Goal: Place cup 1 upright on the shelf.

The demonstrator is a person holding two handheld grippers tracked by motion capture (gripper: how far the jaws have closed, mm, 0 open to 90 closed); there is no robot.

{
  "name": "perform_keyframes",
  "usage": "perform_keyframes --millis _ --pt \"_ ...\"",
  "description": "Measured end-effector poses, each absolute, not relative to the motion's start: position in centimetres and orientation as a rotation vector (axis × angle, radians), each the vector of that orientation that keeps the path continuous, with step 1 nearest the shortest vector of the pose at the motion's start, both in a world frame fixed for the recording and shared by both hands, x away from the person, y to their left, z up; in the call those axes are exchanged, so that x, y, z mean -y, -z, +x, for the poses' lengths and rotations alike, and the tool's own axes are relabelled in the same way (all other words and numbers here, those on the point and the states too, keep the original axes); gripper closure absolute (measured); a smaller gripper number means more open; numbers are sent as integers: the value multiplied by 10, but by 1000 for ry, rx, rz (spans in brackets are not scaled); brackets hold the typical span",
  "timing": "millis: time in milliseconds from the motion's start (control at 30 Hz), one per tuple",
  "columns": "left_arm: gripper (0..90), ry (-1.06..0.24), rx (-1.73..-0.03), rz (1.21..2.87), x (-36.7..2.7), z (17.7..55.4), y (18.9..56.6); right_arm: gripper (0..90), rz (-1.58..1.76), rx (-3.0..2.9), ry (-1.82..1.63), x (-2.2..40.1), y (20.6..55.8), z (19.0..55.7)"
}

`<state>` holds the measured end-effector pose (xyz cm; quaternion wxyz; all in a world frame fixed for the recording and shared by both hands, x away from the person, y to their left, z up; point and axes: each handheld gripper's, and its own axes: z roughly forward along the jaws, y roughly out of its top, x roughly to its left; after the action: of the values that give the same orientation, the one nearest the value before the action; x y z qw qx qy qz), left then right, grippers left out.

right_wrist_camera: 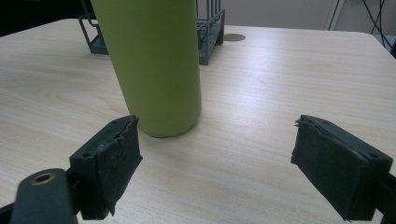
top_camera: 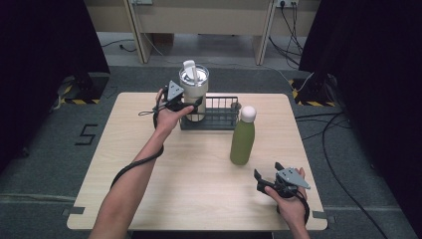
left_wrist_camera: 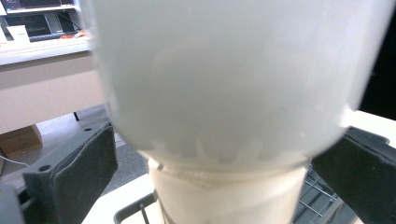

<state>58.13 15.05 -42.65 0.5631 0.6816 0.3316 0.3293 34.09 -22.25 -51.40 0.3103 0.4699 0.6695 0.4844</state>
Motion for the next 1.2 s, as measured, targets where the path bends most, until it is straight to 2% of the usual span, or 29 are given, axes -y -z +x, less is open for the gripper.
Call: perform_keyframes --millis 733,1200 --pt "0 -800 -715 1617 -168 550 419 148 1243 -1736 -1283 224 509 340" --pt "0 -789 -755 1600 -186 537 428 148 1242 -1727 -1282 224 507 339"
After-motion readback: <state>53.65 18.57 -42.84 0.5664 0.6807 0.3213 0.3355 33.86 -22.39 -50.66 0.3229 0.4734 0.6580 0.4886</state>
